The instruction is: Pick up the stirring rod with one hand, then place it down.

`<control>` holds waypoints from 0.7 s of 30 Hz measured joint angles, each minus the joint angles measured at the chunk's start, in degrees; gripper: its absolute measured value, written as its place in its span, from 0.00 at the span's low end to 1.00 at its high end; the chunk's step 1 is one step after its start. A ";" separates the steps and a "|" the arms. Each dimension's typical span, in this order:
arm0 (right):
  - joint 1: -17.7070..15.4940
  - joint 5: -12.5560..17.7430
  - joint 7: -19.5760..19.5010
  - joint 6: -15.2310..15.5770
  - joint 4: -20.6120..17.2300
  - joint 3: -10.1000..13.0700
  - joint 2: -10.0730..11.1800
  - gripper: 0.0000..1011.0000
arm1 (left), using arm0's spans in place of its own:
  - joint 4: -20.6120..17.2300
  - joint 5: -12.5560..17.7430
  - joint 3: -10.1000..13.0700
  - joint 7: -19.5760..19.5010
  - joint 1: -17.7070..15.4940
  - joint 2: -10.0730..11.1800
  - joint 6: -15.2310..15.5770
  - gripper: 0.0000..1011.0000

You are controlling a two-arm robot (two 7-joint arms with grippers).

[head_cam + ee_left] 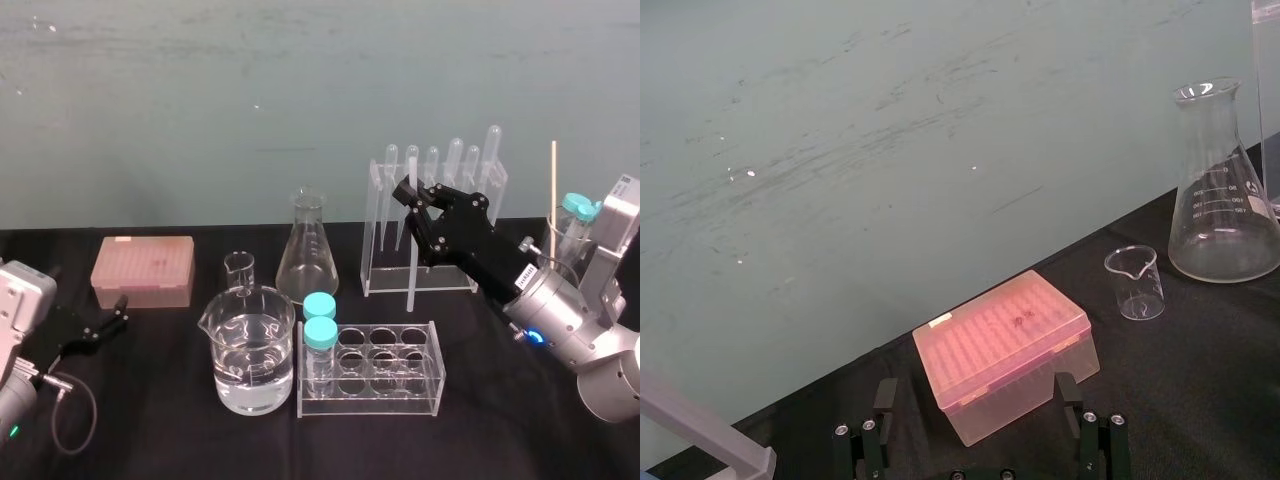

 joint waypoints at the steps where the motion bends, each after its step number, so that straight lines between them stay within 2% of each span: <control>1: 0.00 0.01 0.02 0.00 0.00 0.00 0.00 0.07 | 0.00 0.00 0.00 0.00 0.00 0.00 0.00 0.99; 21: 0.00 0.05 0.07 0.01 0.00 0.00 0.00 0.07 | 0.00 0.00 0.00 0.00 0.00 0.00 0.00 0.99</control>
